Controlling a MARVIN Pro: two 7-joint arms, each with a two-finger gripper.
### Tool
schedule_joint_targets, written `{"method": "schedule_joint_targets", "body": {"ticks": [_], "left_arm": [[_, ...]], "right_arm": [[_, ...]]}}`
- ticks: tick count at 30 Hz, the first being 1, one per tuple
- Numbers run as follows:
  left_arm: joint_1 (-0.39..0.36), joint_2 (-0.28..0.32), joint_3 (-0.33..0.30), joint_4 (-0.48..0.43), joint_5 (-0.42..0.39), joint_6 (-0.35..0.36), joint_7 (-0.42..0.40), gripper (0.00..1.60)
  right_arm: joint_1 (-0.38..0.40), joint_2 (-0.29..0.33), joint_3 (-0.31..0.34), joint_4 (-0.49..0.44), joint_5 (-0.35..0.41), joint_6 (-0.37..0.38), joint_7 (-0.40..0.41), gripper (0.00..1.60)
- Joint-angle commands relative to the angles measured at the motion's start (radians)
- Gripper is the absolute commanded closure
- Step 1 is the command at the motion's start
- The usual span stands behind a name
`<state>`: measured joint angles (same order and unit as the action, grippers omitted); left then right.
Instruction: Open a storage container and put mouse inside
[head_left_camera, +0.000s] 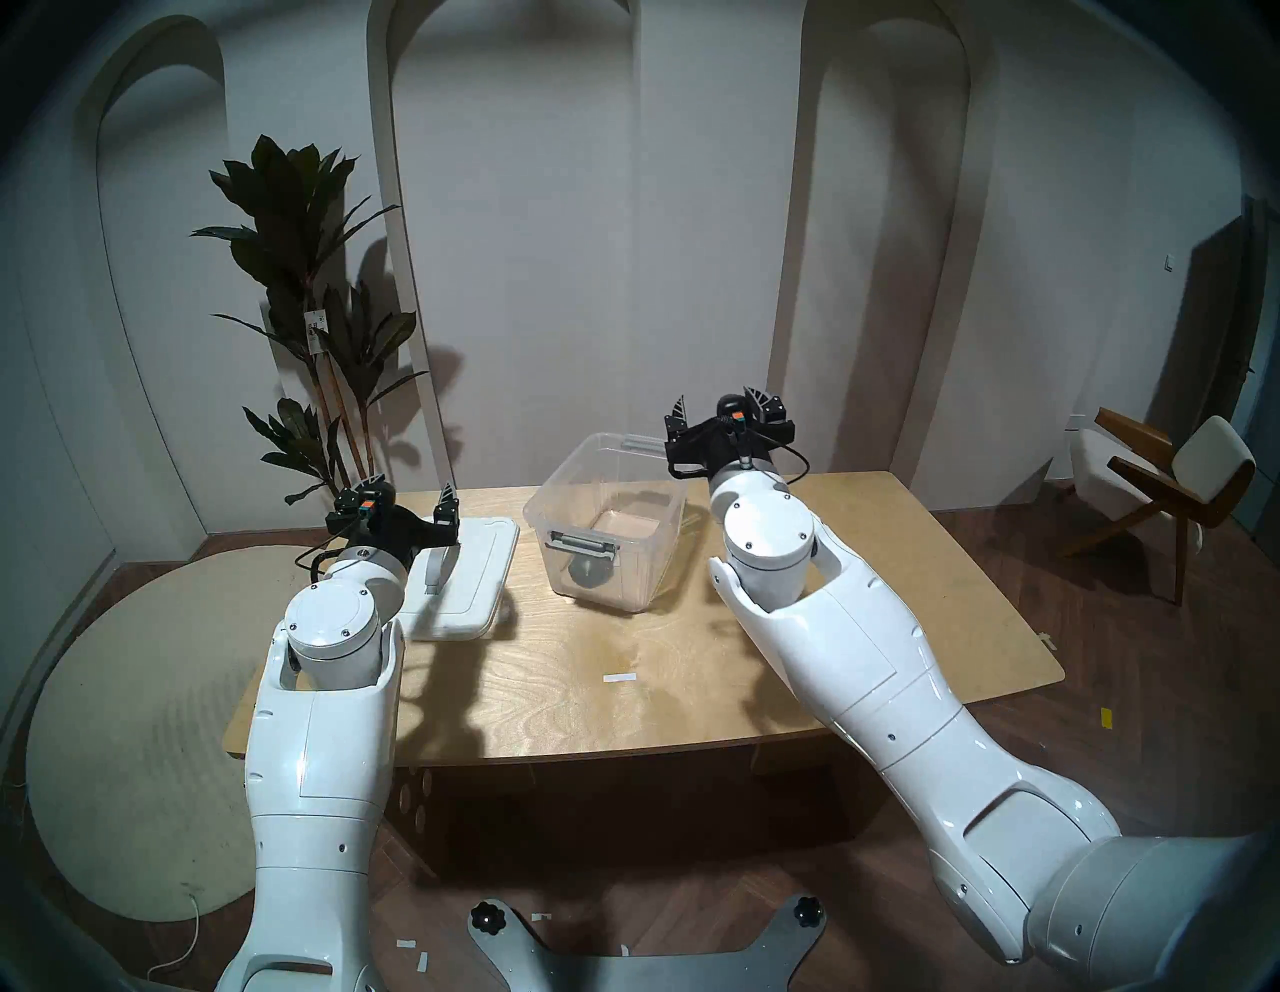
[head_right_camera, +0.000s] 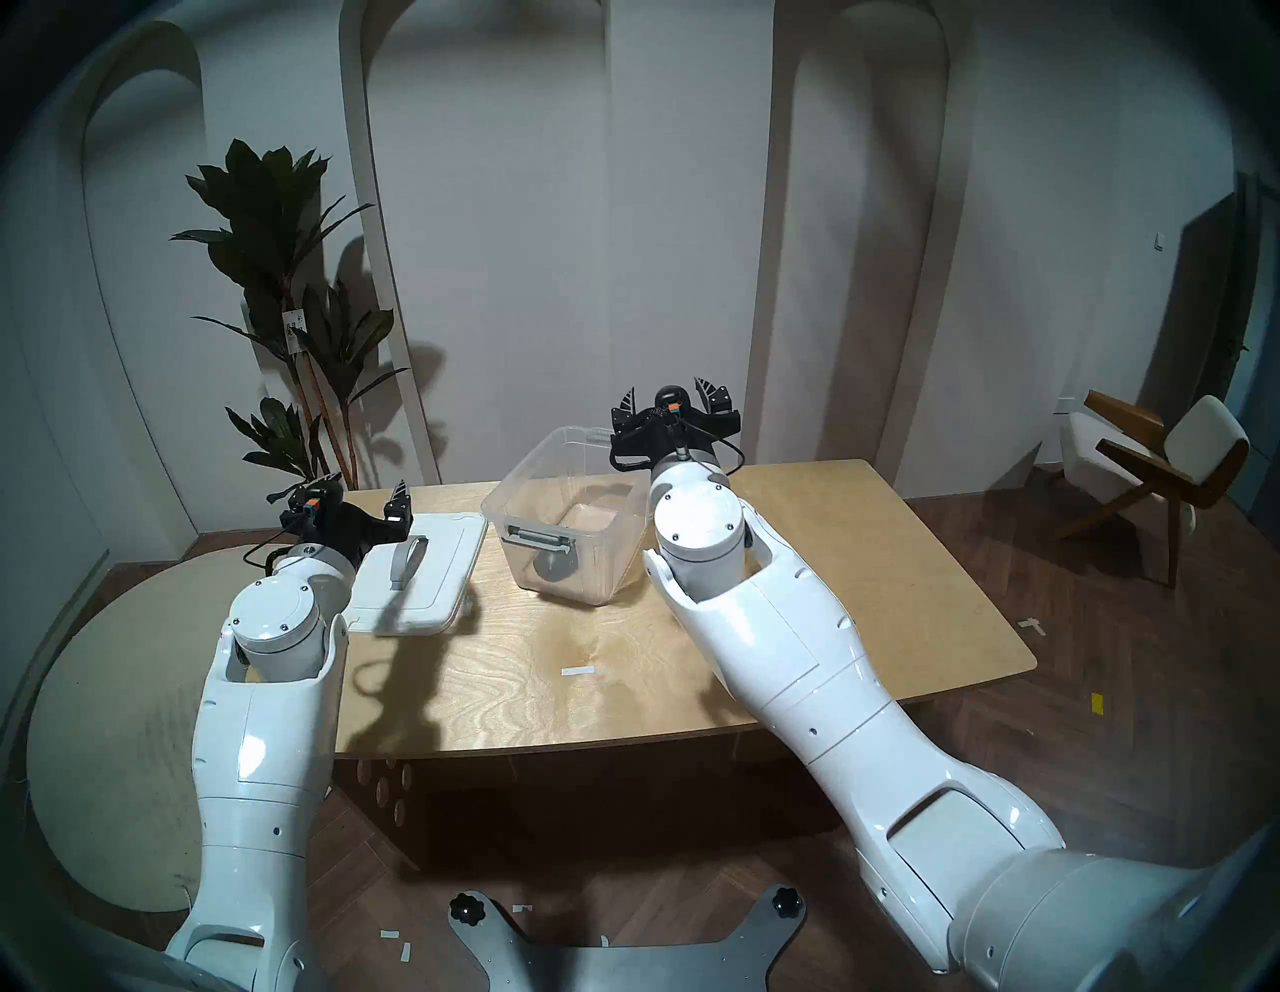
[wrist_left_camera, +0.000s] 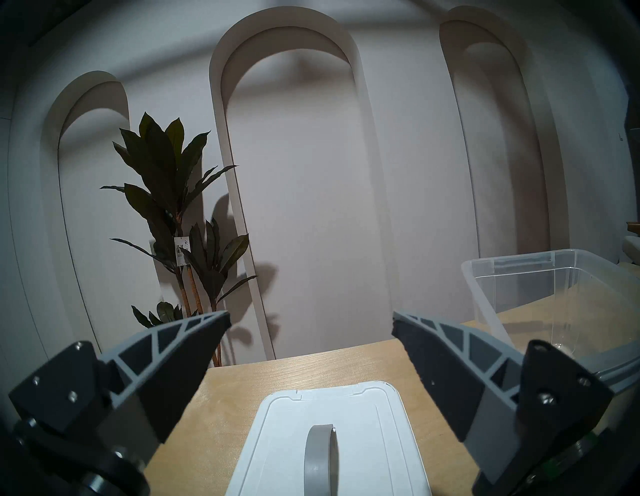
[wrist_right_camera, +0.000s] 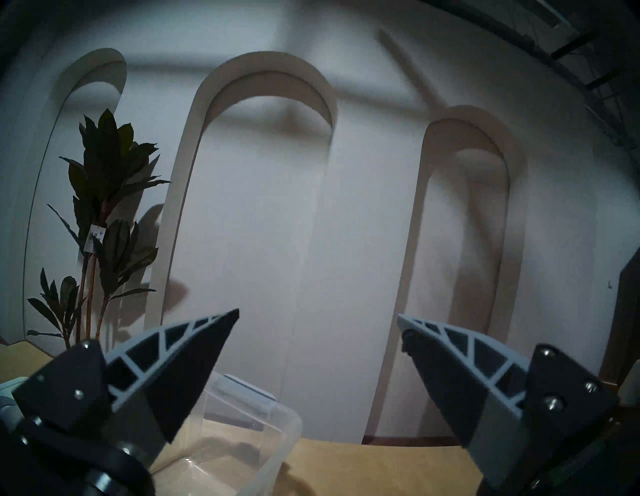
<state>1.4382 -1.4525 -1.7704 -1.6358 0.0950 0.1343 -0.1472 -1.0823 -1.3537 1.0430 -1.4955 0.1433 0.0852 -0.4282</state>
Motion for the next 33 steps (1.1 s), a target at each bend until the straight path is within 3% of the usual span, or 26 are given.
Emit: {"method": "schedule_joint_targets", "body": {"ticks": [1, 4, 9, 13, 18, 25, 33], "left_arm": [[-0.014, 0.000, 0.002, -0.020, -0.001, -0.007, 0.001, 0.00], [-0.014, 0.000, 0.002, -0.020, -0.001, -0.007, 0.001, 0.00], [-0.013, -0.001, 0.002, -0.021, -0.001, -0.007, 0.001, 0.00], [-0.013, -0.001, 0.002, -0.022, -0.002, -0.008, 0.001, 0.00], [-0.013, -0.001, 0.002, -0.023, -0.002, -0.008, 0.001, 0.00], [-0.012, -0.002, 0.001, -0.025, -0.001, -0.008, 0.002, 0.00], [-0.011, -0.002, 0.001, -0.026, -0.002, -0.008, 0.002, 0.00]], "right_arm": [[-0.114, 0.080, 0.037, -0.118, -0.008, -0.106, -0.027, 0.00], [-0.145, 0.106, 0.054, -0.145, -0.014, -0.150, -0.039, 0.00], [-0.210, 0.148, 0.083, -0.205, 0.042, -0.195, -0.026, 0.00], [-0.278, 0.158, 0.143, -0.274, 0.181, -0.170, 0.026, 0.00], [-0.277, 0.147, 0.210, -0.287, 0.361, -0.104, 0.096, 0.00], [-0.258, 0.181, 0.217, -0.310, 0.423, -0.007, 0.156, 0.00], [-0.237, 0.189, 0.178, -0.270, 0.385, 0.017, 0.166, 0.00]]}}
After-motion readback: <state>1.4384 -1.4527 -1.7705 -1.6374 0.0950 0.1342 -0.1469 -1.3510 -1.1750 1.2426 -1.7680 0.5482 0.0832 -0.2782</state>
